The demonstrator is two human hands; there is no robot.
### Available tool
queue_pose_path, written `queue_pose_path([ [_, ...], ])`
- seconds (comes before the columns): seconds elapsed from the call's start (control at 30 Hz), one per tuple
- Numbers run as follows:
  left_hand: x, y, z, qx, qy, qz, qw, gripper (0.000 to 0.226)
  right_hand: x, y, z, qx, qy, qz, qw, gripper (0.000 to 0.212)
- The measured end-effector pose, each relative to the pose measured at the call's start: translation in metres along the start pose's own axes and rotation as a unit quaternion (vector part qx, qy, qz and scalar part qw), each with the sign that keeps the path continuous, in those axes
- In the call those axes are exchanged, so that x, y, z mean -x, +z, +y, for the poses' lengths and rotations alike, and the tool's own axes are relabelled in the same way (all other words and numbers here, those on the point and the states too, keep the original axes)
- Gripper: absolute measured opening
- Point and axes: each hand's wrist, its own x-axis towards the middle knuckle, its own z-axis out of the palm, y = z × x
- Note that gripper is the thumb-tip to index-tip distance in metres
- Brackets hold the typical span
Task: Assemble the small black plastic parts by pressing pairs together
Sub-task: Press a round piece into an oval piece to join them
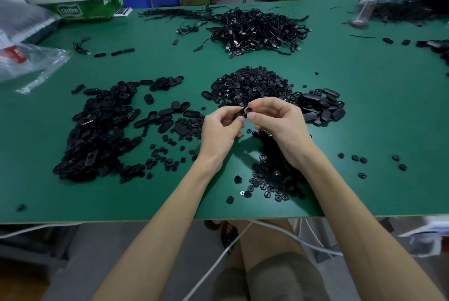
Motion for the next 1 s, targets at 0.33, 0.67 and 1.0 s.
queue_pose_path([
  [0.33, 0.0003, -0.0002, 0.0017, -0.014, 0.003, -0.001, 1.0, 0.023, 0.0006, 0.0004, -0.0005, 0.028, -0.003, 0.003, 1.0, 0.021],
  [0.67, 0.0018, -0.0013, 0.0037, 0.028, -0.007, 0.008, 1.0, 0.016, 0.0004, 0.001, -0.0003, 0.013, 0.002, 0.03, 0.999, 0.012],
  [1.0, 0.0027, -0.0012, 0.0068, 0.065, 0.01, 0.011, 0.998, 0.03, 0.0004, 0.0034, 0.0001, 0.026, 0.009, 0.05, 0.998, 0.019],
])
